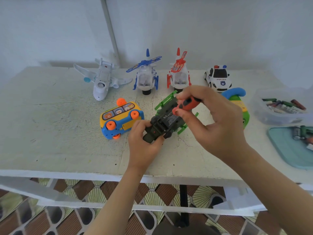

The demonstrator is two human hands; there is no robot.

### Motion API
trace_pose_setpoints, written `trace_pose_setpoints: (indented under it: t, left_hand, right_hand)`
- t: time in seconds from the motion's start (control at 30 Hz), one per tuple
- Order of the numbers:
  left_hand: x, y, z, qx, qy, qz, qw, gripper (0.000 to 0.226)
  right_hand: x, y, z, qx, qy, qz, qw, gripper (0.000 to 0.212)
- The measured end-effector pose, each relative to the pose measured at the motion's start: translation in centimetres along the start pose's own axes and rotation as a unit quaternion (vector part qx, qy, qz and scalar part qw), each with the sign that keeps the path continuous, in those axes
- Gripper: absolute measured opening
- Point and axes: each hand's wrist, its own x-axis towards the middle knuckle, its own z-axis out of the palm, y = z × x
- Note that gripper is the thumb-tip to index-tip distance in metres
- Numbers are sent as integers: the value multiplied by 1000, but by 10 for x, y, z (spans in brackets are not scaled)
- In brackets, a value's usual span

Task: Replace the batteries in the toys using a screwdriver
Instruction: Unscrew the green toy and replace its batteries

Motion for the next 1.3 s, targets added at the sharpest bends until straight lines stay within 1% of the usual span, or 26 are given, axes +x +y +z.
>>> trace_pose_setpoints:
  t: [0.07, 0.13, 0.23, 0.37, 0.43, 0.57, 0.63, 0.73, 0.8, 0.87, 0.97, 1.07, 1.17, 1.23, 1.3]
  left_hand:
    - [0, -1, 0, 2, 1, 3, 1000, 43]
    - [0, -1, -1, 4, -5, 5, 1000, 43]
    - [0, 0, -1, 6, -8, 9, 1000, 42]
    - [-1, 0, -1, 8, -10, 11, 1000, 43]
    - [-1, -1, -1, 10, -11, 9, 1000, 43]
    - [-1, 0, -1, 8, -14, 5, 1000, 41]
    - [0, 0, -1, 8, -13, 4, 1000, 41]
    - [0, 0, -1, 4, -11, -1, 1000, 39]
    - [0, 1, -1, 3, -11, -1, 1000, 39]
    - [-1, 1, -1, 2, -12, 2, 1000, 41]
    - [-1, 2, -1, 3, -12, 12, 1000, 43]
    - [-1, 2, -1, 4, -13, 18, 1000, 45]
    - [0, 2, -1, 3, -12, 20, 1000, 50]
    - [-1, 2, -1, 0, -12, 26, 1000, 56]
    - [-1, 3, -1, -2, -13, 25, 1000, 58]
  right_hand:
    - [-1, 2, 1, 4, -1, 0, 1000, 27]
    - [1, 4, 1, 28, -6, 22, 999, 28]
    - [6, 3, 0, 59, -9, 39, 997, 23]
    - [14, -3, 0, 50, 45, 32, 997, 21]
    - [16, -4, 0, 42, 50, 29, 997, 23]
    - [17, -6, 0, 68, 28, 49, 996, 27]
    - [17, -8, -1, 65, 4, 34, 997, 26]
    - [15, -12, -2, 31, -20, 11, 999, 30]
    - [15, -15, -2, -16, -12, 2, 1000, 30]
    - [16, -16, -1, -37, 13, -1, 999, 28]
    - [18, -17, 2, -29, 56, 12, 998, 26]
    - [16, -16, 4, -8, 80, 29, 996, 26]
    - [16, -14, 3, 24, 69, 46, 996, 20]
    - [14, -11, 3, 16, 53, 34, 998, 22]
    - [13, -11, 3, 29, 44, 28, 998, 23]
